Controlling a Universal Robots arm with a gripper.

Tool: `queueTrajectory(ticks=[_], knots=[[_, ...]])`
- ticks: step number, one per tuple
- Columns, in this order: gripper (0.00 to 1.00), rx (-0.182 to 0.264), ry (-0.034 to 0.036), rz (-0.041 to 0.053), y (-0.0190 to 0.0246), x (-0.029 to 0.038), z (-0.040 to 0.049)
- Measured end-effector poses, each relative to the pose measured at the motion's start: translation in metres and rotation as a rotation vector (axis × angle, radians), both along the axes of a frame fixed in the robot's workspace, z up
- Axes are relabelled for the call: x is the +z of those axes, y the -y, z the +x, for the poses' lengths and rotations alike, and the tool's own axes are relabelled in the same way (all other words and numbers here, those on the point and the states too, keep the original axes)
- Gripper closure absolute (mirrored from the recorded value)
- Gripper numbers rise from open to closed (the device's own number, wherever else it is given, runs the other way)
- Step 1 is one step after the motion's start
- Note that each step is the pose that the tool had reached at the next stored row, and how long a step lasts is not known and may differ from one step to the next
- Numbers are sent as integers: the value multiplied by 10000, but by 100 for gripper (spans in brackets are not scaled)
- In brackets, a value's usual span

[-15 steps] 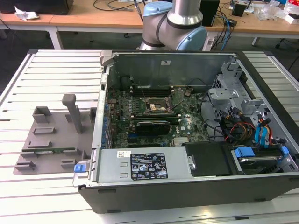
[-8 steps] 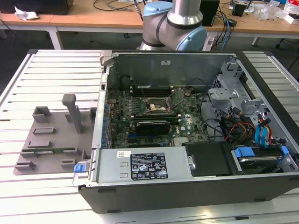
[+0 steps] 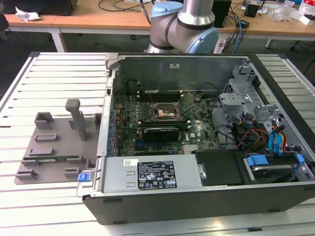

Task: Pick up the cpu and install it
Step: 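Pick up the cpu and move it towards the insertion slot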

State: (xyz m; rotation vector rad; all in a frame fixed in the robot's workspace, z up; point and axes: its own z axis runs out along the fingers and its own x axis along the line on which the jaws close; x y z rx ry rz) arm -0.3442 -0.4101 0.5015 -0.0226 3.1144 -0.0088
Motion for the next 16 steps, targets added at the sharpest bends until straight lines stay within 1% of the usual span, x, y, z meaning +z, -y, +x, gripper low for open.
queueTrajectory(ticks=[1, 3, 5, 7, 8, 10, 12, 16], knots=[[45, -1, -16, -3, -4, -18, 41], [45, -2, -68, -10, -23, -75, 164], [45, -1, -98, -15, -38, -118, 247], [45, -2, -149, -16, -73, -228, 403], [45, -1, -161, -16, -84, -276, 450], [45, -1, -169, -16, -93, -317, 488], [45, -1, -183, -16, -114, -405, 572], [45, -1, -201, -15, -139, -523, 680]])
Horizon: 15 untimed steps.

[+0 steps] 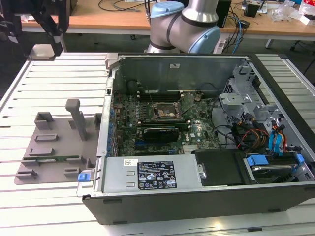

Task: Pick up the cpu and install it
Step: 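Pick up the cpu and move it towards the insertion slot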

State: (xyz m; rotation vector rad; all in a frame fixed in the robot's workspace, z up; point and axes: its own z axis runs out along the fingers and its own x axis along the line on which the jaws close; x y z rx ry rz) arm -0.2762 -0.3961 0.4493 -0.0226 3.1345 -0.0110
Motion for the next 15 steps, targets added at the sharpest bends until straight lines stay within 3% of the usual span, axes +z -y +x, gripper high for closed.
queueTrajectory(ticks=[9, 11, 15], knots=[[45, 0, -26, -1, -40, -195, 179], [45, 1, -34, 0, -59, -290, 283], [45, -1, -40, 0, -73, -370, 412]])
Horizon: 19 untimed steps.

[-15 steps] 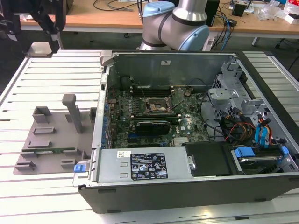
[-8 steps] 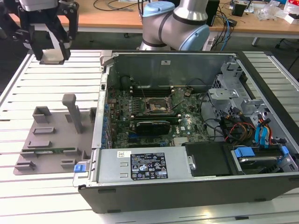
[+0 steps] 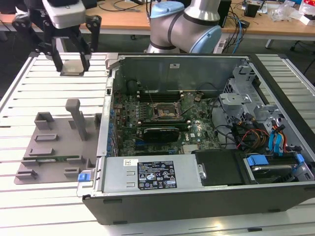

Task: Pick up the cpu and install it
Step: 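Pick up the cpu and move it towards the insertion slot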

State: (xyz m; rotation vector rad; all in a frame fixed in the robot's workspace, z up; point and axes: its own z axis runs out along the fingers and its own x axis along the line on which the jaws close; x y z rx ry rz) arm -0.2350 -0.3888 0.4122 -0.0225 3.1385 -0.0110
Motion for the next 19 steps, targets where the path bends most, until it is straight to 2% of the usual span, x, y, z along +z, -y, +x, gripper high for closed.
queueTrajectory(ticks=[1, 3, 5, 6, 8, 11, 13, 15, 16, 19], knots=[[45, 1, -7, -2, -5, -30, 68], [45, 1, -28, -1, -29, -116, 273], [45, 0, -53, -4, -76, -201, 485], [45, 3, -61, -4, -96, -234, 568], [45, 0, -71, -5, -118, -270, 658], [45, 0, -88, -7, -163, -349, 853], [45, 0, -110, -11, -210, -438, 1079], [45, 2, -119, -11, -230, -479, 1179], [45, 3, -132, -13, -259, -533, 1317], [45, 0, -158, -13, -313, -640, 1581]])
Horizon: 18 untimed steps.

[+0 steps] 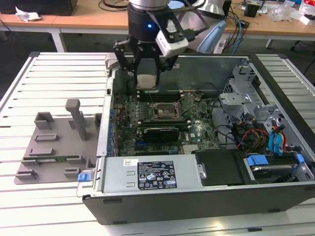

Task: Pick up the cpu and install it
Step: 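Pick up the cpu and move it towards the insertion slot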

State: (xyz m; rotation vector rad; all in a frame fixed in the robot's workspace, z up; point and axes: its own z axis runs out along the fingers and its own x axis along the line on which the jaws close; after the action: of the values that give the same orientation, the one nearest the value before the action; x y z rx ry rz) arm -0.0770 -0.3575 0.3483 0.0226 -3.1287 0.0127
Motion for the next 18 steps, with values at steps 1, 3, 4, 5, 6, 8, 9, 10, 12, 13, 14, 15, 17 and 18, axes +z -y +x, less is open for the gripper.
queueTrajectory(ticks=[1, 3, 4, 5, 6, 8, 9, 10, 12, 13, 14, 15, 17, 18], knots=[[45, -1, -12, -2, -23, -43, 109], [45, -1, -28, -3, -55, -103, 258], [45, 2, -32, -2, -67, -125, 314], [45, 0, -37, -2, -77, -144, 360], [45, 2, -44, -3, -92, -172, 431], [45, 1, -56, -4, -118, -218, 547], [45, 2, -59, -3, -127, -235, 589], [45, 0, -64, -4, -139, -256, 638], [45, -1, -69, -5, -159, -298, 692], [45, 0, -70, -6, -160, -297, 693], [45, 0, -69, -5, -160, -298, 693], [45, 1, -69, -5, -161, -298, 693], [45, 2, -70, -4, -161, -298, 693], [45, 2, -70, -5, -162, -298, 693]])
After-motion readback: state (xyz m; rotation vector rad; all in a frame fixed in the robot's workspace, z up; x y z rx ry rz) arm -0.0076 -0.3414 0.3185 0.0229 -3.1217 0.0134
